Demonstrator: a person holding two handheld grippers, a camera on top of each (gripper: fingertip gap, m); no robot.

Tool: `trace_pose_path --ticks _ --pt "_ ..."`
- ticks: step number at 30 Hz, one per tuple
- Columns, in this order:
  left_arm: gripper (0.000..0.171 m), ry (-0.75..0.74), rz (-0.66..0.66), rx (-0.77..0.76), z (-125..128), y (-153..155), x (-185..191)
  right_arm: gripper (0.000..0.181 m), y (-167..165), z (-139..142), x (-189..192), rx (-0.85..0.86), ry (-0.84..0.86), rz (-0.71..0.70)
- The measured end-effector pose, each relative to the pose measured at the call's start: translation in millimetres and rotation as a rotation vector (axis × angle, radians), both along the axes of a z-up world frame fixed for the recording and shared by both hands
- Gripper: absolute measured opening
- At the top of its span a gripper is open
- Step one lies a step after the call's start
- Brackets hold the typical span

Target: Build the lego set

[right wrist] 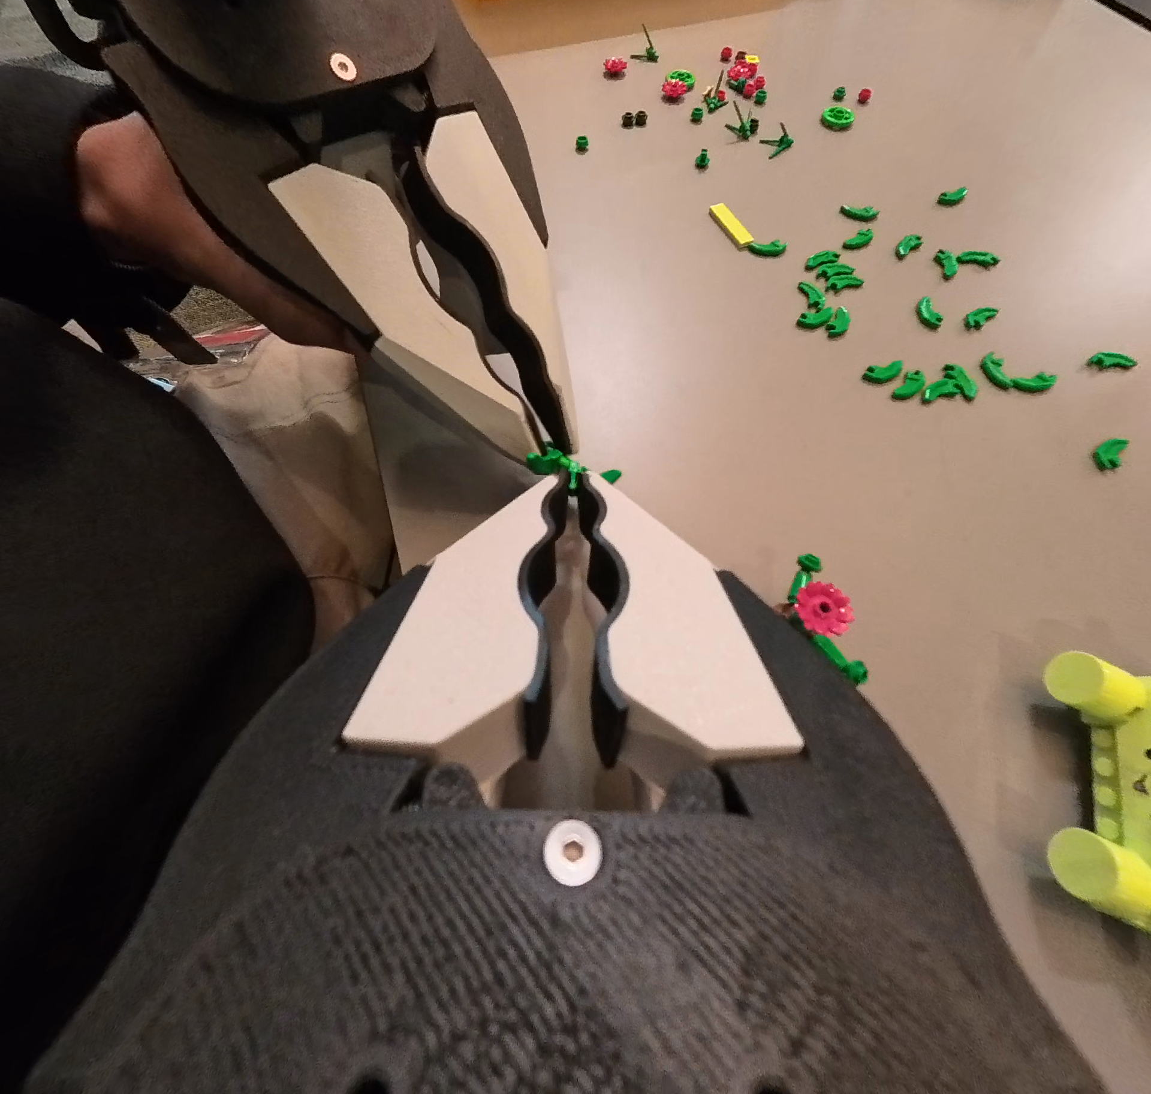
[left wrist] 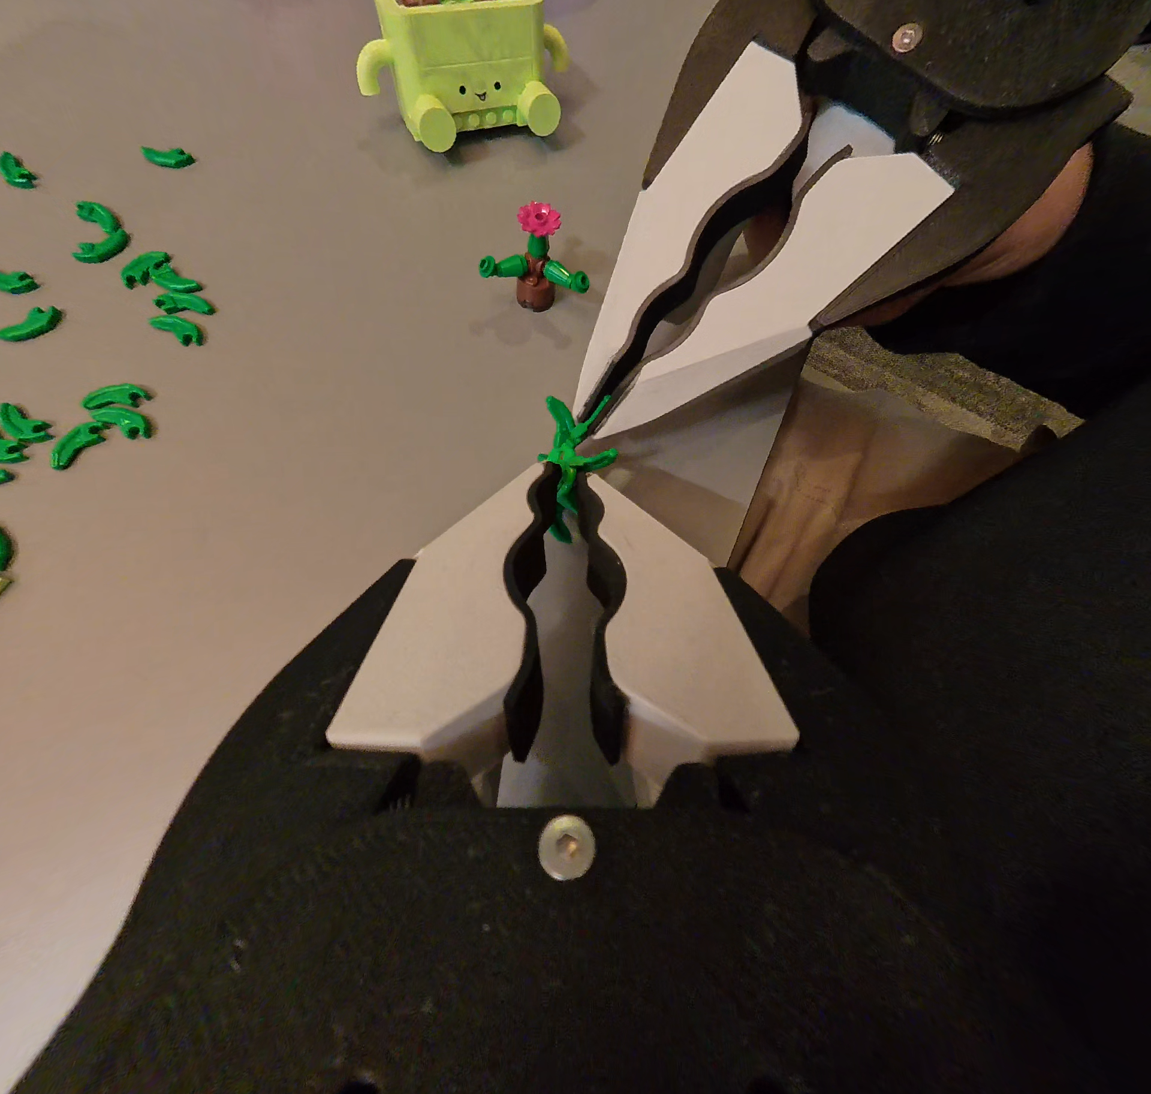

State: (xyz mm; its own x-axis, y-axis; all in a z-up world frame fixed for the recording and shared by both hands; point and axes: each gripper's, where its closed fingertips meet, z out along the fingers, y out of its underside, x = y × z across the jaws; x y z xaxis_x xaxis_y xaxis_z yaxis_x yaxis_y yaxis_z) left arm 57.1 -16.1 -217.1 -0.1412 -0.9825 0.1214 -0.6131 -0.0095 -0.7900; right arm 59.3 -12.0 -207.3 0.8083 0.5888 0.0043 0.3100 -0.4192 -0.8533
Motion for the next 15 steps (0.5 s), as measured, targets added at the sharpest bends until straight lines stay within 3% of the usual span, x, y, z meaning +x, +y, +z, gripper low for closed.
trace_pose_path --ticks 6,15 --pt "0.019 0.033 0.021 0.043 -9.8 3.8 -1.5 0.002 0.0 -4.4 1.1 -0.020 -0.011 -0.002" --pt "0.029 0.021 0.063 0.155 -7.0 11.1 5.3 0.002 1.2 -7.4 3.6 -0.037 -0.018 -0.018"
